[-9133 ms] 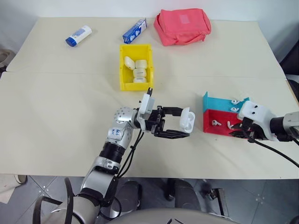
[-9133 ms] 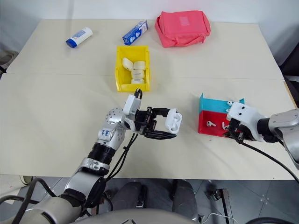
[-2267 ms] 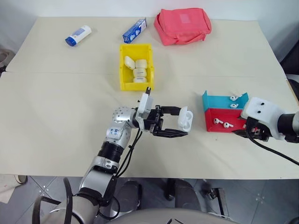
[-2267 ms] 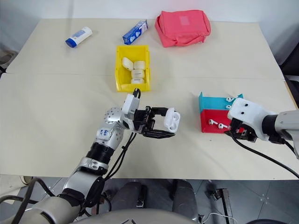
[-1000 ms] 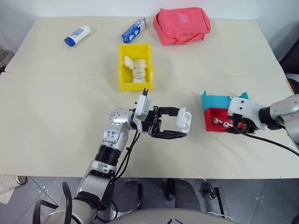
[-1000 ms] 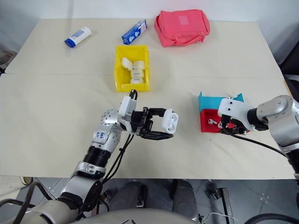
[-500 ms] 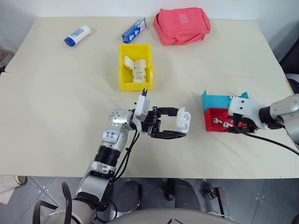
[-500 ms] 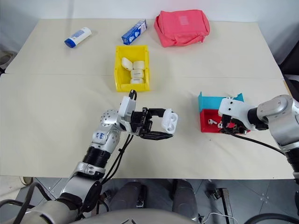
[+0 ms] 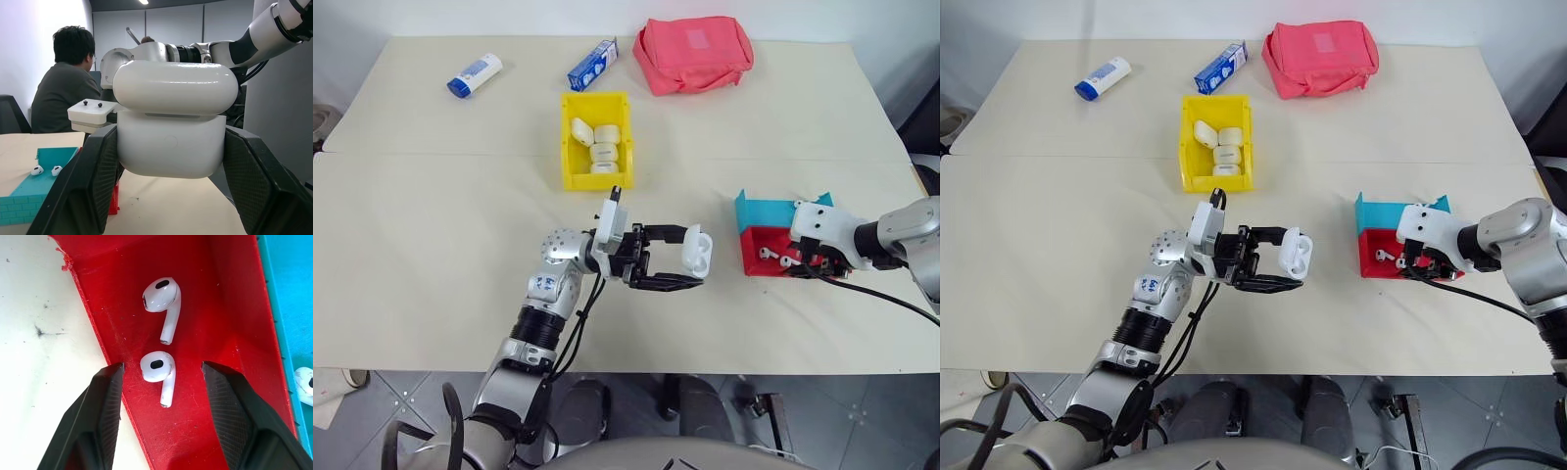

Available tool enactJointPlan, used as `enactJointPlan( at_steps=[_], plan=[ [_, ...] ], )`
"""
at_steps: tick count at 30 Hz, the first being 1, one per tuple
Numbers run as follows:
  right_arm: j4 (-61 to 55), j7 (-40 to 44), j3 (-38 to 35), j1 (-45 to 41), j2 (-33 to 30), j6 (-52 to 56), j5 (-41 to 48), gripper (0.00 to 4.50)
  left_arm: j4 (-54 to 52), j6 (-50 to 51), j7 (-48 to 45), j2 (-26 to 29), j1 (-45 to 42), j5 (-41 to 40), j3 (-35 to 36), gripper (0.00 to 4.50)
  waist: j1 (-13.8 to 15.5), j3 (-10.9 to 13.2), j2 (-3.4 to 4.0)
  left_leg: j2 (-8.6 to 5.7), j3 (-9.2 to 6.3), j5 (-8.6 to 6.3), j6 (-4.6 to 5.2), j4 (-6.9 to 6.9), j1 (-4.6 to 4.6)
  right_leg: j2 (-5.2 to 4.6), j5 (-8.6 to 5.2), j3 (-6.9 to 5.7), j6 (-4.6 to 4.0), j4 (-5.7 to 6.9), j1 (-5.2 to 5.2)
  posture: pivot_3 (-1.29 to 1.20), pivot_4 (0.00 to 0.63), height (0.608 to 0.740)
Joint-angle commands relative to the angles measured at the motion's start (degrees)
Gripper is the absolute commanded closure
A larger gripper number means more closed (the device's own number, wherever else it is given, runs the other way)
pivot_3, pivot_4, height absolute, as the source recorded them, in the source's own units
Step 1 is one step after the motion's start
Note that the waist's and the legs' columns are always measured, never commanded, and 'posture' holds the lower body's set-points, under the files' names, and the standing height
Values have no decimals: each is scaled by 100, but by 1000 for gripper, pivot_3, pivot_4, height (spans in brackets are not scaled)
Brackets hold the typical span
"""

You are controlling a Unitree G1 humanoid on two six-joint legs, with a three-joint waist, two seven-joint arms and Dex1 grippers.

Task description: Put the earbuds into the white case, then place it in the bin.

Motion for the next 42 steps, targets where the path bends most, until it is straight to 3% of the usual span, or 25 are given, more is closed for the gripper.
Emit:
enactJointPlan(
  at_steps=[1, 5, 10, 19, 22, 26, 34, 42],
  plan=[
    [4, -6, -136, -22, 44, 0, -29, 2829, -181, -25, 22, -15, -7, -101, -5, 1699, -1, 0, 0, 0, 0, 0, 0, 0, 0, 0, 0, 0, 0, 0, 0, 0, 150, 740],
    [-23, -20, -177, -6, 47, 36, -12, 3993, -143, -33, 16, -18, -32, -99, 1, 1699, 0, 0, 0, 0, 0, 0, 0, 0, 1, 0, 0, 0, 0, 1, 0, 0, 150, 740],
    [-169, -99, -336, 105, 2, 168, 49, 3993, -77, -56, 0, -35, -65, -91, 1, 1699, 6, 0, 0, 0, 1, 0, 0, 0, 1, 0, 0, 0, 0, 1, 0, 0, 150, 740],
    [-1609, -489, -1817, 880, -185, 978, 685, 3993, 289, -83, -290, -104, -254, -88, -46, 1699, 47, 0, 1, 0, -2, 0, -1, 1, -3, -1, 0, -2, 0, 1, -1, 0, 150, 740],
    [-2751, -996, -3047, 1325, 338, 1010, 1098, 3993, 612, -105, -540, -173, -438, -130, -20, 1699, 58, 0, 0, 0, -6, 0, 0, 0, -7, 0, 0, -5, 0, -2, -1, 0, 150, 740],
    [-3848, -1324, -4259, 1492, 1360, 1723, 2465, 3993, 1045, -173, -846, -243, -673, -141, 46, 1699, 58, 1, -1, 6, -4, 0, -1, 1, -6, 5, 1, -6, 1, -2, 1, 0, 150, 740],
    [-4531, -1914, -4401, 1712, 2230, 1738, 3901, 3993, 1645, -299, -1008, -376, -1098, -199, 237, 1699, 51, 1, -2, 3, -4, -2, 9, 1, -5, 4, 1, 0, 0, 0, 0, 0, 150, 740],
    [-4345, -2405, -3991, 1643, 2710, 1470, 4581, 3993, 1573, -176, -875, -462, -1210, -292, 343, 1699, 30, 1, -1, 1, -1, -3, 14, -1, -4, 4, 1, 3, 0, 0, -1, 0, 150, 740]
  ],
)
